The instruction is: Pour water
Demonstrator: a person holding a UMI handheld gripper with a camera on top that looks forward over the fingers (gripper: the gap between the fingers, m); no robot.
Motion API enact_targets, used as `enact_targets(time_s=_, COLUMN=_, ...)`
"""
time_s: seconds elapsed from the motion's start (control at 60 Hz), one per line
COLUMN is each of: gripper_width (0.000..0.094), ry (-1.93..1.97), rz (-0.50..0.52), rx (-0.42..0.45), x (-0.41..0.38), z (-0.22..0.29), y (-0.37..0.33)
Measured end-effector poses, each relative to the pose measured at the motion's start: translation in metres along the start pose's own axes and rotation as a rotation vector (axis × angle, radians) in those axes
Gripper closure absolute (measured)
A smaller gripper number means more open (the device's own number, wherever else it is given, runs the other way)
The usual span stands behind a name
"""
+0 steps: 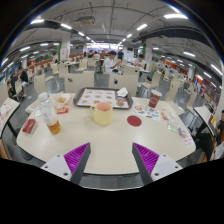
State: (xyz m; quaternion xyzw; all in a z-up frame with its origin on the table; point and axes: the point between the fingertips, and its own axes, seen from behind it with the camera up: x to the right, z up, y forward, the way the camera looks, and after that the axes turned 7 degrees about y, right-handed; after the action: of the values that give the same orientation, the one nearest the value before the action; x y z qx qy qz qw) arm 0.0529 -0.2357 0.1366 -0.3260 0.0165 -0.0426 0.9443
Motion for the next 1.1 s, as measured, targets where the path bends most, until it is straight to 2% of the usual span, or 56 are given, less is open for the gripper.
enact_targets(time_s=0.2, gripper_width=0.0091, ry=0.043, rz=0.109, rx=0.005, x=-0.127, z=-0.027, y=0.004)
enact_targets(time_s=0.417, gripper_width=0.0088, ry=0.057, rz=0.210, rx=0.147, x=-0.245, z=0.013, y=0.050)
enact_targets(time_s=0.683, gripper_width=0.0101, ry=0.029, rz=0.204, rx=0.255, x=-0.301, z=0.044, y=0.131)
enact_targets(time_s=0.75, gripper_width=0.0163, ry=0.025, rz=0.196, rx=0.258, x=-0.305, z=0.044, y=0.147)
enact_targets(time_s=0.867, gripper_width=0.0368, ry=0.022, rz=0.160, rx=0.290, x=-0.302, z=0.050, y=0.161)
enact_targets(time_s=1.1, gripper_width=0.0515, ry=0.030, rz=0.195, rx=0.247, x=-0.306, z=0.055, y=0.164)
